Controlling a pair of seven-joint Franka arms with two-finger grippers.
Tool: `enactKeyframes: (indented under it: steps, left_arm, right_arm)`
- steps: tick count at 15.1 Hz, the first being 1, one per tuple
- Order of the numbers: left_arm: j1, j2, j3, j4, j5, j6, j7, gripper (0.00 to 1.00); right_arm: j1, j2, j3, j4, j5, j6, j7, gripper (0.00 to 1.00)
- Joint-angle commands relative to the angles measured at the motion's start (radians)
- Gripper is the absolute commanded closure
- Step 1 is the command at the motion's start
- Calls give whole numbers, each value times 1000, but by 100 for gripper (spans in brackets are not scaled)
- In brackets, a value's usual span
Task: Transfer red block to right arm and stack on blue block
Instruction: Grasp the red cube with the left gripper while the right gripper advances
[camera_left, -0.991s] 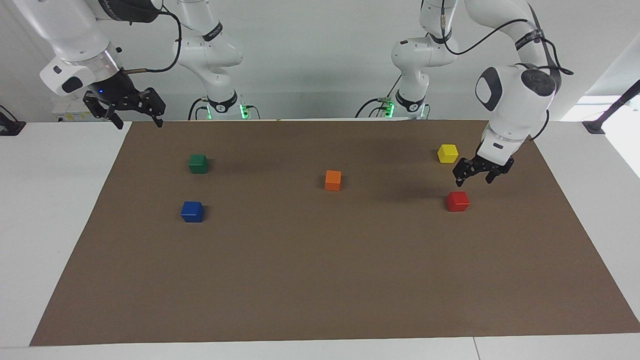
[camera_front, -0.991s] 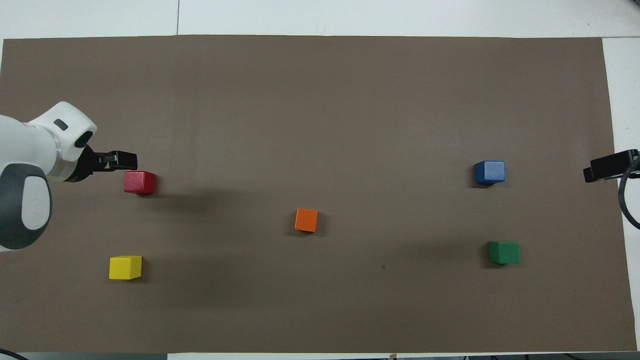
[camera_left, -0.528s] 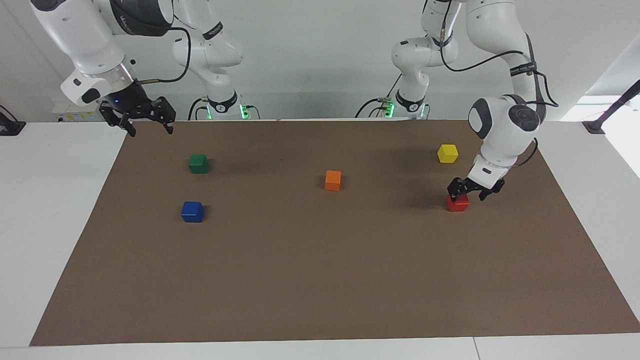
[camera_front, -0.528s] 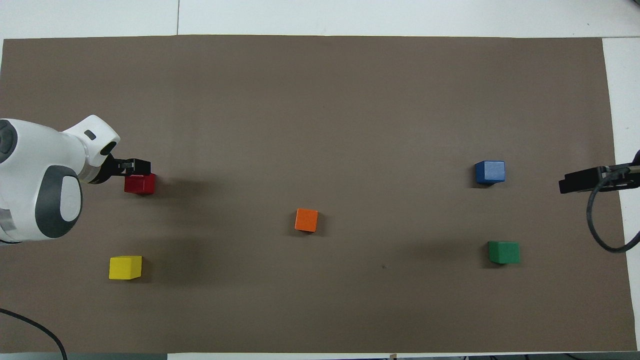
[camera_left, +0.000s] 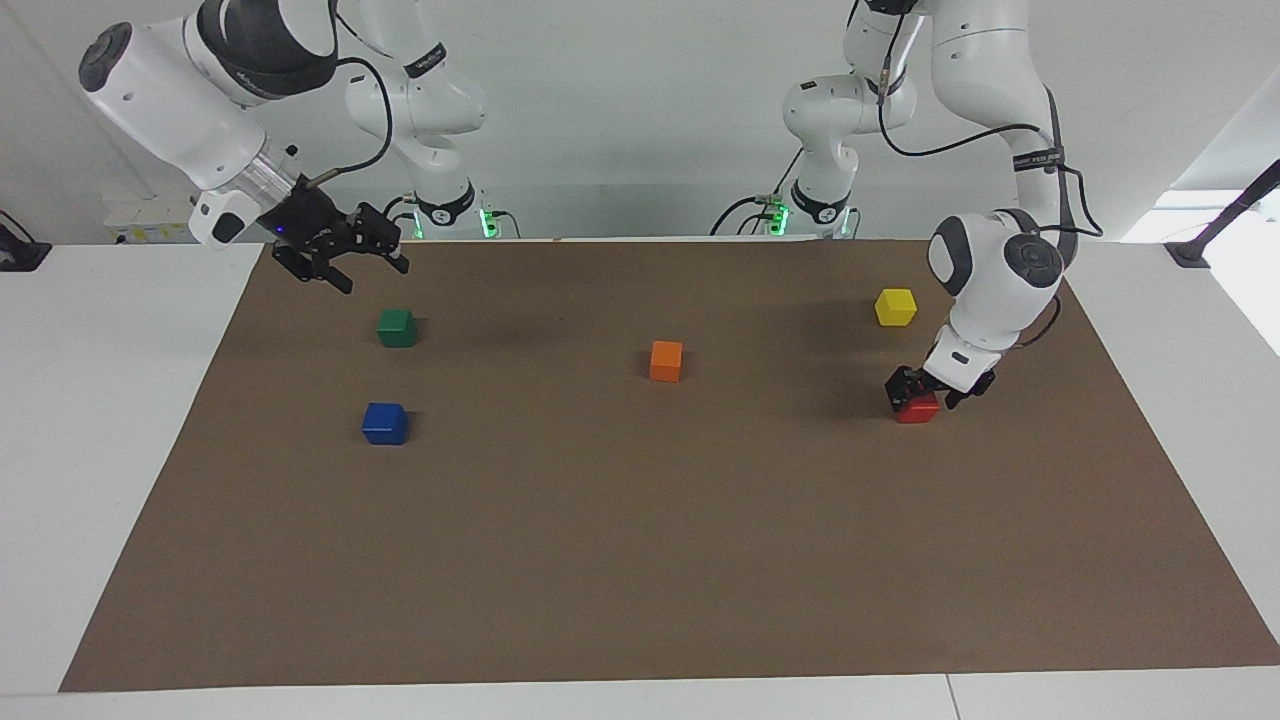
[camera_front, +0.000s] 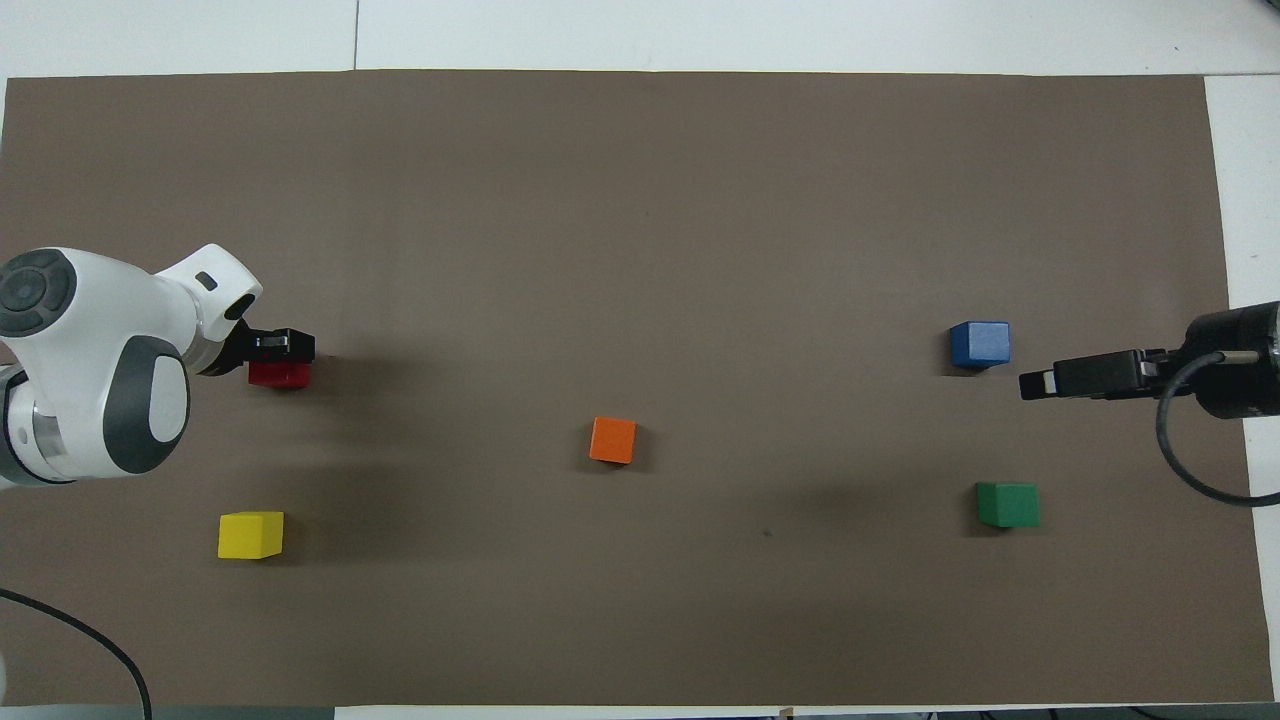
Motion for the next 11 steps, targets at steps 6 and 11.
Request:
enactKeyframes:
  steps: [6, 11]
  left_arm:
    - [-38, -15, -21, 214, 3, -326, -213, 100]
    - [-104, -63, -24, 428, -183, -688, -600, 100]
  right_arm:
    - [-116, 50, 4, -157, 514, -131, -368, 0]
    - [-102, 65, 6, -249, 752, -248, -457, 0]
